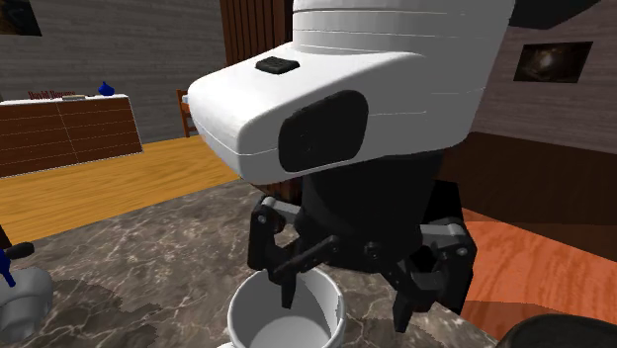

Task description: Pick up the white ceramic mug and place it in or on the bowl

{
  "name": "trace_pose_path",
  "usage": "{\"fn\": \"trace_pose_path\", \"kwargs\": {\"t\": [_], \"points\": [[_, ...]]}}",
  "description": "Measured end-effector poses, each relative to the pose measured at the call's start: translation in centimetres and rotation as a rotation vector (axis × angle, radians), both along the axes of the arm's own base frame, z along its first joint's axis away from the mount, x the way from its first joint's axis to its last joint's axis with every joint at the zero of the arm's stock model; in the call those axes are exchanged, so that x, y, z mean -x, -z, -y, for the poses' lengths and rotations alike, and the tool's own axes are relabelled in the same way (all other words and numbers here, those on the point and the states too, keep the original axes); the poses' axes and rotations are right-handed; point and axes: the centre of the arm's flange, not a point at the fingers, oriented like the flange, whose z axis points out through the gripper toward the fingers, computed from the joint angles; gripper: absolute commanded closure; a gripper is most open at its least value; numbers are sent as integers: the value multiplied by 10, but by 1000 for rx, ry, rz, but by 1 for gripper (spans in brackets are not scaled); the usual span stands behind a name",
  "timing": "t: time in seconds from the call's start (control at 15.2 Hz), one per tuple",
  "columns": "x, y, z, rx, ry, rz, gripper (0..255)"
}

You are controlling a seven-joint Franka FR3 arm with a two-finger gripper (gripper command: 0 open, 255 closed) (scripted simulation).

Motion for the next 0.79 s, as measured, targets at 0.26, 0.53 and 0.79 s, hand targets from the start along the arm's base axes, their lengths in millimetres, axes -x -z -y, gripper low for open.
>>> {"fn": "trace_pose_path", "kwargs": {"t": [0.26, 0.53, 0.79], "points": [[0, 21, 1, 1, 0, 0, 0], [0, 33, 1, 1, 0, 0, 0], [1, 34, 1, 1, 0, 1, 0]]}}
